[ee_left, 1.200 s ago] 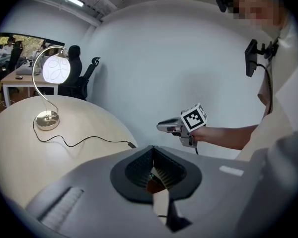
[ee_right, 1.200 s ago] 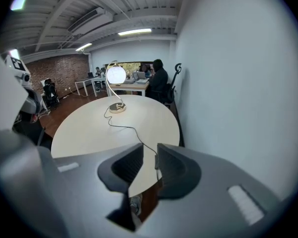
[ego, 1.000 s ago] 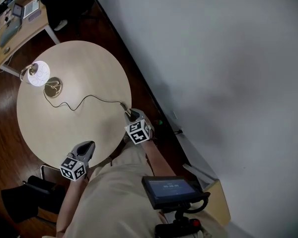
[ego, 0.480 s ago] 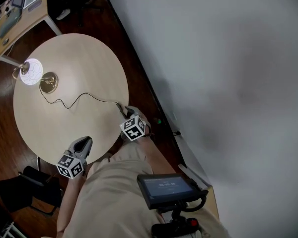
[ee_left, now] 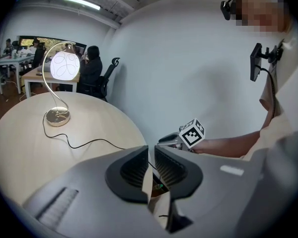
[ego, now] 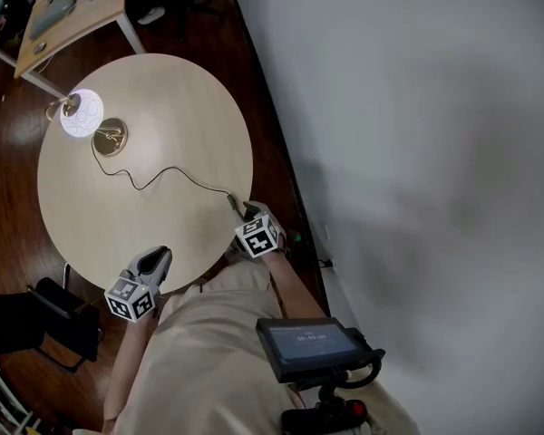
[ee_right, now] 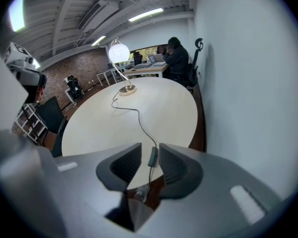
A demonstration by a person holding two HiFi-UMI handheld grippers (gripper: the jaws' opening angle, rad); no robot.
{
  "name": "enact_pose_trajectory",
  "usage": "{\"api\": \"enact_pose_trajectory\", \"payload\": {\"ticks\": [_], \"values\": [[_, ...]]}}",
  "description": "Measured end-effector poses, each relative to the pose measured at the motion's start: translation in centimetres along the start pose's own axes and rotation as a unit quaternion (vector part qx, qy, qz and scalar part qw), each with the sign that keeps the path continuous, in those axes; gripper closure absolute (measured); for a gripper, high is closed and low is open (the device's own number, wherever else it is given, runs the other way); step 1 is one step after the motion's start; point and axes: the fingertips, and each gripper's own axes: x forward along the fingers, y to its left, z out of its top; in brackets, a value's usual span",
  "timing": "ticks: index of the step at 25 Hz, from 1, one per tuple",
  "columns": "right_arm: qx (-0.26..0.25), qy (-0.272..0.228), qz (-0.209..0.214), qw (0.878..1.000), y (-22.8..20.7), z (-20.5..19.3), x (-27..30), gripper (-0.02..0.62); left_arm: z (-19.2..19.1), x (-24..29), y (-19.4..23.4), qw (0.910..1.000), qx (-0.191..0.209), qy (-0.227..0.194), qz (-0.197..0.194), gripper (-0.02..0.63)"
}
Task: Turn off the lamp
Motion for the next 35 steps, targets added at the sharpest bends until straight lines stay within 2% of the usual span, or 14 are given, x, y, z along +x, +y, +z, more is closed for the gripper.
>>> {"api": "enact_pose_trajectory", "payload": {"ticks": [6, 12, 18, 23, 28, 35], "values": [[0.038, 0.023, 0.030, 0.999, 0.3, -2.8, 2.9, 0.482, -0.3, -1.8, 1.5, 0.9983, -0.026, -0.016, 0.049, 0.581], [0.076, 0.049, 0.036, 0.995, -0.3, -5.1, 6.3, 0.475, -1.3, -3.5, 1.6, 0.9943, -0.054, -0.026, 0.089, 0.581], [0.049, 0.056, 0.039, 0.996, -0.6, -5.3, 9.7, 0.463, -2.2, -4.6, 2.3, 0.9888, -0.077, -0.034, 0.123, 0.578], [0.061, 0.066, 0.039, 0.995, -1.1, -5.9, 11.6, 0.463, -2.0, -4.4, 2.8, 0.9875, -0.081, -0.043, 0.129, 0.578], [0.089, 0.078, 0.041, 0.992, -1.2, -6.9, 11.9, 0.465, -1.3, -4.5, 2.6, 0.9890, -0.068, -0.034, 0.127, 0.574], [0.094, 0.076, 0.020, 0.992, -1.3, -7.3, 12.6, 0.466, -2.0, -5.4, 3.4, 0.9852, -0.089, -0.031, 0.143, 0.575]]}}
